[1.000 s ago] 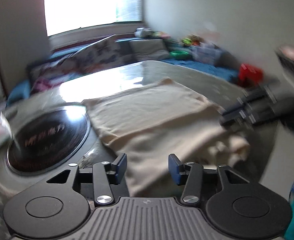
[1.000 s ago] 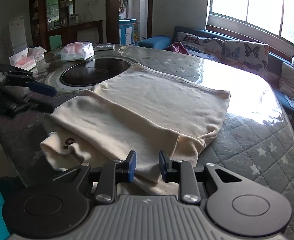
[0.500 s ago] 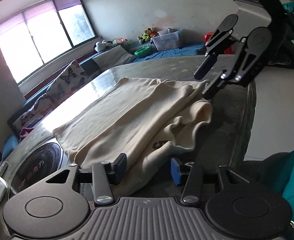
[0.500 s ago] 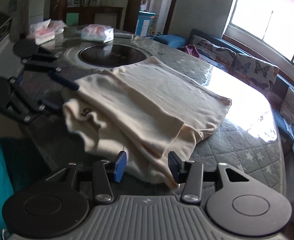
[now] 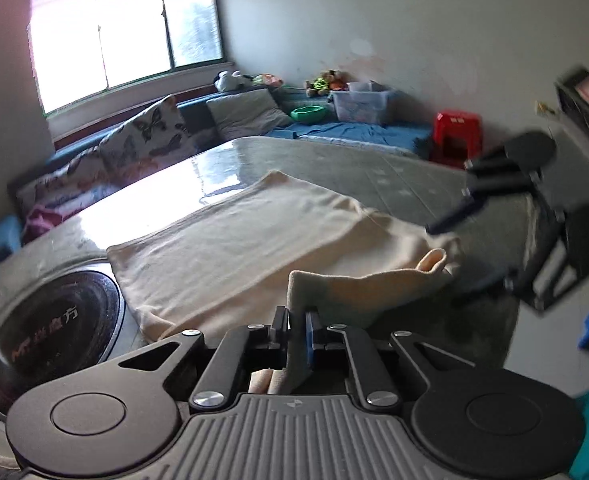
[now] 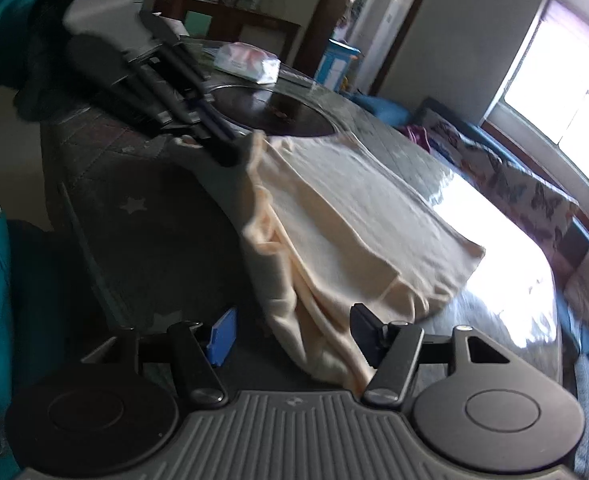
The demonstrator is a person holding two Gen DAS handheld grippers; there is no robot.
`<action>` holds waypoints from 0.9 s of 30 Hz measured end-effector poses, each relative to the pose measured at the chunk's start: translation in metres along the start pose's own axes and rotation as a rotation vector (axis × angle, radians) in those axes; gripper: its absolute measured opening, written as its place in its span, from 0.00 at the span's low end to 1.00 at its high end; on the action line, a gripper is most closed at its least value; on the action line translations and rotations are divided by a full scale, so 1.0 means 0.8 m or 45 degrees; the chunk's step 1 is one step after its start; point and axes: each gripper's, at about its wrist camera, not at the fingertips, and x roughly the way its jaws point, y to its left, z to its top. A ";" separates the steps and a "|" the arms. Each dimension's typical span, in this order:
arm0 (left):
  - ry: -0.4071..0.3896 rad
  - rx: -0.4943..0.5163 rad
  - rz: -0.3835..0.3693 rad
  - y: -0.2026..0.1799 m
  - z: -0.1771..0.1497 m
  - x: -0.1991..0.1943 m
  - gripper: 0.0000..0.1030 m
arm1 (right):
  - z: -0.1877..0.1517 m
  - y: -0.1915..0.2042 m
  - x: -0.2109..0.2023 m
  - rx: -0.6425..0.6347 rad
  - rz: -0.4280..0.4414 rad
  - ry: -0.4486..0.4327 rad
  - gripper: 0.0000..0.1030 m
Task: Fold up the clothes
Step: 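Grasp the sweatshirt hem edge with both grippers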
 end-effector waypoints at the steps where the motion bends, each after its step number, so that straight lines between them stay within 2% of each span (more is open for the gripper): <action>1: 0.002 -0.017 -0.002 0.005 0.004 0.003 0.09 | 0.002 -0.001 0.004 -0.005 0.005 -0.010 0.60; 4: 0.014 -0.052 -0.009 0.013 0.009 0.012 0.09 | 0.006 -0.009 0.017 0.004 0.016 -0.021 0.58; 8: 0.031 -0.095 -0.024 0.022 0.008 0.018 0.09 | 0.008 -0.027 0.029 0.061 0.070 -0.008 0.42; 9: 0.035 -0.104 -0.031 0.022 0.006 0.018 0.10 | 0.009 -0.031 0.030 0.071 0.087 -0.007 0.33; 13: 0.025 -0.083 -0.024 0.017 -0.001 0.009 0.15 | 0.013 -0.041 0.032 0.090 0.112 -0.004 0.19; 17: 0.031 -0.020 -0.002 0.005 -0.012 -0.002 0.31 | 0.017 -0.044 0.030 0.119 0.116 -0.004 0.14; 25: 0.077 0.115 0.060 -0.012 -0.040 -0.008 0.32 | 0.023 -0.052 0.028 0.178 0.122 -0.002 0.11; 27: 0.079 0.140 0.069 -0.013 -0.043 -0.008 0.28 | 0.023 -0.050 0.027 0.186 0.116 0.000 0.10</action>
